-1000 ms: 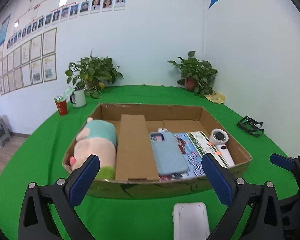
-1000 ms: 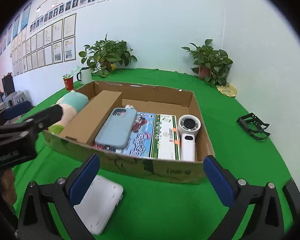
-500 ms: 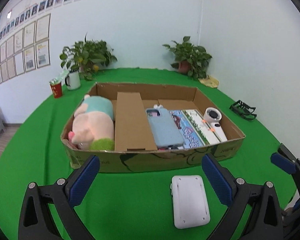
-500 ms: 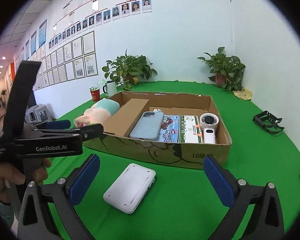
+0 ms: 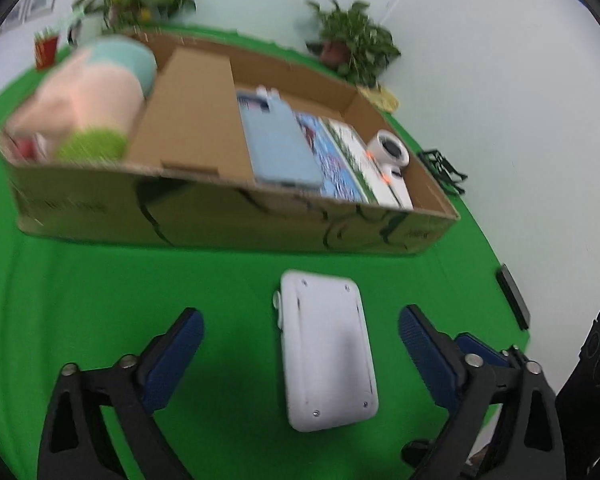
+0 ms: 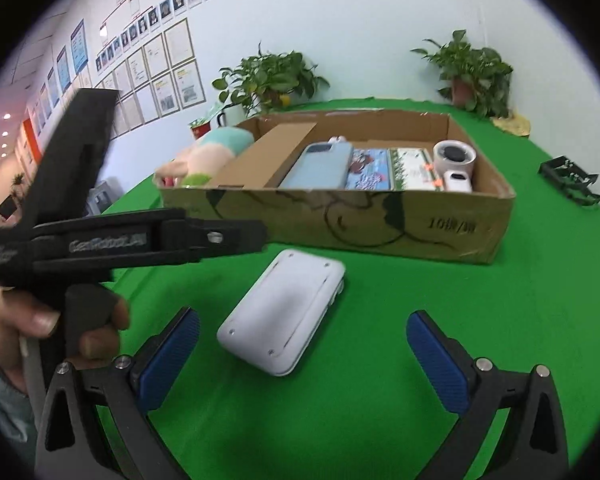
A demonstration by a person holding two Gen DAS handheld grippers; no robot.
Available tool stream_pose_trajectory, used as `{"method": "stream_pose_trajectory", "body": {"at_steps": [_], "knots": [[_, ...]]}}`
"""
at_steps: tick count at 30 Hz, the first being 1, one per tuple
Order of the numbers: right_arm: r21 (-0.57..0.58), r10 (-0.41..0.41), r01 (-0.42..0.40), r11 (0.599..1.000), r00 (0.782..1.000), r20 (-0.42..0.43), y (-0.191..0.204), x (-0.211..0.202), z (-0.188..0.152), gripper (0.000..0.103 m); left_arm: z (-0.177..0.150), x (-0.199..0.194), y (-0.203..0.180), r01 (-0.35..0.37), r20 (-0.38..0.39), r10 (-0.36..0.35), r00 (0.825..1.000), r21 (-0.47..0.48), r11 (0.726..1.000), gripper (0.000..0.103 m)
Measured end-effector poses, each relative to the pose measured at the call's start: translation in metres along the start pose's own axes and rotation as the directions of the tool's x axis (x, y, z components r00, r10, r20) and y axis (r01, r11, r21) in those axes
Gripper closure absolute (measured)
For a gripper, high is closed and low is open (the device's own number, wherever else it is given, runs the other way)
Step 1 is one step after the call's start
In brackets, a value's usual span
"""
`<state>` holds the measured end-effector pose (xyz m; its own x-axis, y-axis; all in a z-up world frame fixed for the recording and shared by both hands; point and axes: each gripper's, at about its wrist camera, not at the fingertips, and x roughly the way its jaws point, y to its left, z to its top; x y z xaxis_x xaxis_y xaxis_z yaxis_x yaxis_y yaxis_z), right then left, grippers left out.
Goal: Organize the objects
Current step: 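Reach the left gripper down and grasp the white power bank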
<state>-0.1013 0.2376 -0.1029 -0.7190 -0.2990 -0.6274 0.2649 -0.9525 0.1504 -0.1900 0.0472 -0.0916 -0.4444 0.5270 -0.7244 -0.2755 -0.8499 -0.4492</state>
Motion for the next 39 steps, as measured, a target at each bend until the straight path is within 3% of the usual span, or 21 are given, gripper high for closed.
{"method": "stream_pose_trajectory", "body": {"at_steps": [3,6,12,15,20,27,30,32,35,39], "knots": [[0.000,0.016,-0.016,1.000,0.999,-0.028,0.002,0.006,-0.006,0.000,-0.006,0.021,-0.002,0.043,-0.085,-0.042,0.995,0.006,0.999,0.027],[0.007,0.029,-0.028,1.000,0.999,-0.037,0.000,0.006,-0.011,0.000,-0.013,0.028,-0.008,0.078,-0.113,-0.077,0.991,0.010,0.997,0.032],[0.021,0.029,-0.028,0.999,0.998,-0.051,-0.011,0.000,-0.020,0.000,-0.029,0.037,-0.028,0.208,-0.177,-0.208,0.962,-0.021,0.978,0.034],[0.000,0.016,-0.016,1.000,0.999,-0.046,-0.018,-0.007,-0.026,0.000,-0.032,0.040,-0.043,0.243,-0.204,-0.240,0.949,-0.013,0.970,0.036],[-0.040,0.004,-0.006,0.999,0.999,-0.053,-0.028,-0.009,-0.030,0.000,-0.026,0.043,-0.044,0.238,-0.183,-0.246,0.952,-0.063,0.969,0.037],[-0.094,0.003,-0.016,0.995,0.991,-0.130,-0.026,0.020,-0.013,0.001,-0.021,0.049,-0.031,0.215,-0.178,-0.234,0.956,-0.119,0.969,0.056],[-0.069,0.003,-0.015,0.997,0.985,-0.175,-0.026,0.034,-0.012,0.010,-0.021,0.050,-0.028,0.209,-0.178,-0.229,0.957,-0.123,0.970,0.063],[-0.068,-0.019,0.006,0.998,0.980,-0.198,-0.025,0.039,-0.014,0.031,-0.021,0.050,-0.028,0.209,-0.177,-0.227,0.958,-0.113,0.971,0.066],[-0.084,-0.069,0.052,0.995,0.976,-0.207,-0.022,0.042,-0.017,0.033,-0.021,0.052,-0.028,0.205,-0.177,-0.221,0.959,-0.104,0.973,0.070],[-0.061,-0.072,0.061,0.996,0.977,-0.201,-0.023,0.039,-0.019,0.033,-0.023,0.053,-0.028,0.203,-0.175,-0.218,0.960,-0.102,0.974,0.074]]}}
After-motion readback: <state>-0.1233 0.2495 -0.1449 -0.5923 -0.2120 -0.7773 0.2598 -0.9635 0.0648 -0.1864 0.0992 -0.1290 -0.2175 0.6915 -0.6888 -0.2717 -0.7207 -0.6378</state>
